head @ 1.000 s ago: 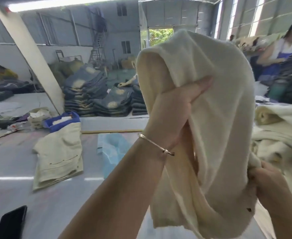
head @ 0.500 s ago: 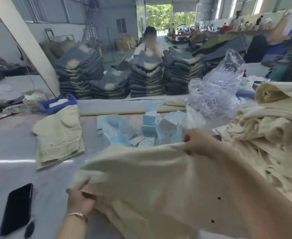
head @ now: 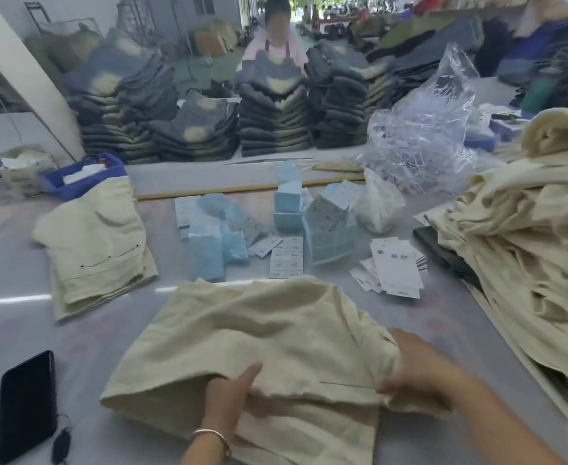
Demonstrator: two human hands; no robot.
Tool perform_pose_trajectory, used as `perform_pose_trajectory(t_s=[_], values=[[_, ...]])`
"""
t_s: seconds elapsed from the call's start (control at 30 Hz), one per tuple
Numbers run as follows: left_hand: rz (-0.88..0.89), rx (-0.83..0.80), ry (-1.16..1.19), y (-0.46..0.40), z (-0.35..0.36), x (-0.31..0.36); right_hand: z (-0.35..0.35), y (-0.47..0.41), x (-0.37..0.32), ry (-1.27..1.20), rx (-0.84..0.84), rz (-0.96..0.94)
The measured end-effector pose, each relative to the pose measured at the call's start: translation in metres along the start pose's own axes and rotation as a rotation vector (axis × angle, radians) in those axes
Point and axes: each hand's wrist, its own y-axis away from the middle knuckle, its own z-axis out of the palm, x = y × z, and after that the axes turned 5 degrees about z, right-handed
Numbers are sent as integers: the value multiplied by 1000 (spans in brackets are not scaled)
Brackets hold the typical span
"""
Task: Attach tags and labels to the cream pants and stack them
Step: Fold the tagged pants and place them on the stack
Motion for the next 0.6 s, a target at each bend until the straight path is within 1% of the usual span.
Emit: perform_pose_trajectory(t_s=[0.03, 0.07, 0.1, 0.13, 0.2, 0.27, 0.3, 0.33, 0.4, 0.43, 0.47, 0.5, 0.57, 0.6], values=[[21, -39, -290, -4, 10, 1, 11, 0, -3, 52, 117, 18], [91, -159, -566, -1, 14, -4, 18, 0, -8, 49, 204, 39], [164, -275, -798, 2, 18, -9, 20, 0, -13, -18, 256, 60], [231, -322, -952, 3, 21, -14, 19, -3, -14, -138, 286, 82], [304, -322, -1103, 1, 26, -15, 5, -10, -11, -459, 315, 131], [308, -243, -1124, -2, 32, -10, -17, -9, -15, -869, 306, 122], [298, -202, -1124, -4, 38, -7, -29, -5, -20, -1061, 263, 114], [283, -171, -1133, -5, 45, -4, -42, -2, -25, -1215, 193, 127], [238, -150, -1082, -8, 59, 7, -68, 8, -36, -1455, -55, 162], [240, -148, -1010, -11, 66, 13, -77, 12, -39, -1542, -192, 157], [277, -146, -923, -14, 73, 17, -84, 15, -39, -1588, -293, 122], [353, -130, -836, -17, 79, 21, -87, 15, -37, -1614, -356, 66], [482, -123, -722, -25, 91, 25, -86, 17, -32, -1641, -417, 11], [466, -172, -699, -28, 95, 28, -81, 17, -29, -1622, -417, 18]])
